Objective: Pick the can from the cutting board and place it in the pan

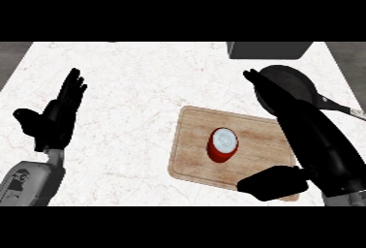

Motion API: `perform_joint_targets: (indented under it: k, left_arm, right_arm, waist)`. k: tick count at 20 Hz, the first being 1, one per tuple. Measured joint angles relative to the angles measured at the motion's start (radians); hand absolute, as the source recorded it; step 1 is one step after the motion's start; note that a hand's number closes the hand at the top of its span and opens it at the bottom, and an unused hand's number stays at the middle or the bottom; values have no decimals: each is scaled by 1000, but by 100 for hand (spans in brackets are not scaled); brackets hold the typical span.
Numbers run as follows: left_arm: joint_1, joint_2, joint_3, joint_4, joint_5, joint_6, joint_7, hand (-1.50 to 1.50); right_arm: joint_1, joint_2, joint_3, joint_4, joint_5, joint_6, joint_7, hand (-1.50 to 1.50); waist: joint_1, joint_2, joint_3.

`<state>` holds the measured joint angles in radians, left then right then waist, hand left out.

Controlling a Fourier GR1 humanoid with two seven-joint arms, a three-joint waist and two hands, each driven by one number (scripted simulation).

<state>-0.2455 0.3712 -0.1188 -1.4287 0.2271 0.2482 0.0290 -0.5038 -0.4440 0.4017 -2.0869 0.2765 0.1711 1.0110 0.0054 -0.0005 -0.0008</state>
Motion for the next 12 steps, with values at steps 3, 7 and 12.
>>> perform_joint_targets:
  k: [3, 7, 12]
  left_arm:
    - [-4, 12, 25, -1, 7, -25, 10, 0]
    - [4, -10, 24, -19, -19, -12, 22, 0]
    - [18, -27, 35, -10, -34, -23, 6, 0]
  right_arm:
    - [8, 35, 28, 13, 38, 3, 22, -150]
    - [30, 69, 35, 63, 102, 4, 17, -150]
    - [73, 78, 21, 105, 132, 22, 4, -150]
  waist:
    - [-2, 0, 0]
    - [-3, 0, 0]
    - [-5, 0, 0]
